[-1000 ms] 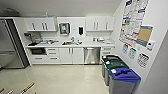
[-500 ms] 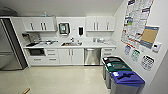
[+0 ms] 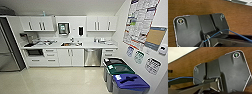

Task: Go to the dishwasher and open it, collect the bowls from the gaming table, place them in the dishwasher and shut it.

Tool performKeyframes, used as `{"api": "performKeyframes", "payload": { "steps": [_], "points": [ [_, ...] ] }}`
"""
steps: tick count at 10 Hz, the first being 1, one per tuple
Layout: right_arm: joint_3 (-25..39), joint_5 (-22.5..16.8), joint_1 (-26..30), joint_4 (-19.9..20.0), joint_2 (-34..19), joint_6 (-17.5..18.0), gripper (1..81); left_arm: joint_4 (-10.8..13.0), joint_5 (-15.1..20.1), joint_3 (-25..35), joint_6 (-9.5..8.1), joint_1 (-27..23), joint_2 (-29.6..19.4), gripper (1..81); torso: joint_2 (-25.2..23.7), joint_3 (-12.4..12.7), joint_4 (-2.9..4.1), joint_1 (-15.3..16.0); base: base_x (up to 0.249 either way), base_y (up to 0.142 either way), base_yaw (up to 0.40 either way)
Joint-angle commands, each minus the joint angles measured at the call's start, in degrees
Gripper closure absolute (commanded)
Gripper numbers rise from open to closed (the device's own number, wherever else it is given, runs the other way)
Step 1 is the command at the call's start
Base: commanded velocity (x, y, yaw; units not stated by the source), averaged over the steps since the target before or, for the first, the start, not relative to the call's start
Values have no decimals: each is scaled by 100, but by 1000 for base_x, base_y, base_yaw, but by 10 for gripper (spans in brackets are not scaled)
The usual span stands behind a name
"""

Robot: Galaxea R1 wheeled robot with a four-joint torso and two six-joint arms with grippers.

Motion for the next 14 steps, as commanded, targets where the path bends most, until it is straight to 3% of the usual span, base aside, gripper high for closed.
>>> {"api": "performKeyframes", "payload": {
  "steps": [1, 14],
  "points": [
    [139, -327, 293, 8, -87, -8, 10, -44, 277, 102, 27, -300, -115, 10, 0, 0, 0, 0, 165, 0, 0],
    [183, -353, 294, 8, -96, -8, 10, -44, 259, 111, 27, -300, -151, 10, 0, 0, 0, 0, 150, 0, 0]
  ]
}}
